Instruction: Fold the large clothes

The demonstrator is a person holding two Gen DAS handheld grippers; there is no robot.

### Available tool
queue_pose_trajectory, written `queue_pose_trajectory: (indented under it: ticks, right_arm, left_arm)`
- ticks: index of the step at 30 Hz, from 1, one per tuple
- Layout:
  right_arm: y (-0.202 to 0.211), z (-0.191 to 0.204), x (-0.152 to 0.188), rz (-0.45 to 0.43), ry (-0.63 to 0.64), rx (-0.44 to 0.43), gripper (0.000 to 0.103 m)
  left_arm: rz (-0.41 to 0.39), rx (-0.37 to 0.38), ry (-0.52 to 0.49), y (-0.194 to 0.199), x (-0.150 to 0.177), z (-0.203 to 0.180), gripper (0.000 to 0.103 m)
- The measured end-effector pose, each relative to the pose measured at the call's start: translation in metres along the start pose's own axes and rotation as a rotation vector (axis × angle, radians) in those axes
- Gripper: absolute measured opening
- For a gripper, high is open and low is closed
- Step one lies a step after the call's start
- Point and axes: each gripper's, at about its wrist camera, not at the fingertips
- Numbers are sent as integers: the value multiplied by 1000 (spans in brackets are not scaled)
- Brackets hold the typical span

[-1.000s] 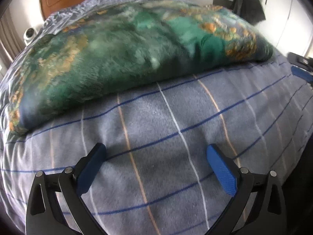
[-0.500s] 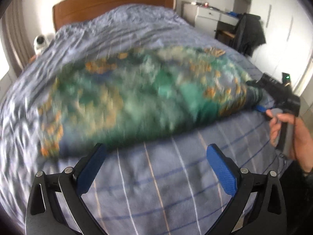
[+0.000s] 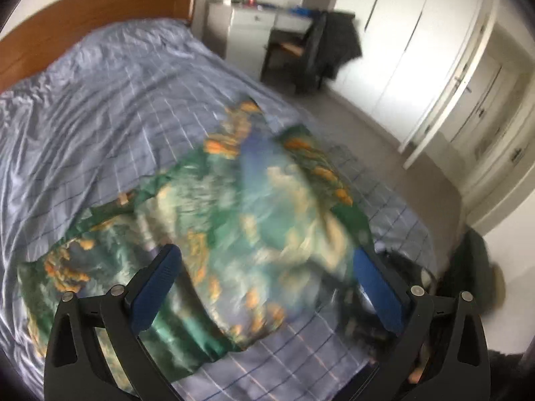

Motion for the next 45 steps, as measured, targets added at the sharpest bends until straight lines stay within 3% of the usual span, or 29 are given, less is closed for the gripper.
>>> queue_pose_trajectory:
  ticks: [7,12,13,14,16,17,19,20,21,23,26,28,30,34,39,41,45]
  right_arm:
    - [13,100,3,-37,374,-56,31]
    - [26,168,25,-85,665,-108,31]
    - [26,176,27,-88,690,-115,31]
    - [25,182,29,-89,708,-119,31]
    - [23,187,29,-88,727,-125,31]
    - [22,189,30,-79,728,-130,31]
    - [16,188,29,-54,722,-136,34]
    - [18,190,28,-39,709,-152,43]
    - [20,191,26,-26,684,-179,58]
    - [30,179,11,48,531,-309,74]
    - [29,155,-5,112,366,-397,74]
    - [15,143,-14,149,310,-371,65]
    - [-2,135,-21,183,294,-328,21]
    - [-58,139,-23,291,221,-319,12]
    - [-85,168,-9,339,226,-384,12]
    - [-101,184,10,372,255,-377,12]
    - [-139,191,57,537,221,-359,10]
  left_arm:
    - [29,-1,52,22,-2,21,102]
    - [74,-190,31,27,18,47,103]
    - [80,-217,38,26,25,55,100]
    - [81,-232,50,26,30,61,77]
    - [96,-198,139,24,41,86,40]
    - [92,-163,182,24,45,97,34]
    - [88,-121,214,27,53,115,29]
    - [80,-124,211,30,55,122,28]
    - [69,-134,210,35,56,128,27]
    - [43,-129,234,49,65,151,27]
    - [42,-151,266,55,79,188,28]
    - [59,-177,291,54,95,214,28]
    - [72,-184,327,48,103,230,28]
    - [59,-202,401,55,131,265,28]
    - [48,-206,452,52,148,294,30]
    - [60,-210,469,48,158,303,31]
    - [71,-189,514,37,199,318,33]
Point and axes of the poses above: each gripper's, at about its wrist camera, not at the fingertips, and y roughly against the way its jaws point, z to its left, x to its underside, and after that the axes turned 2 degrees about -z, right-handed
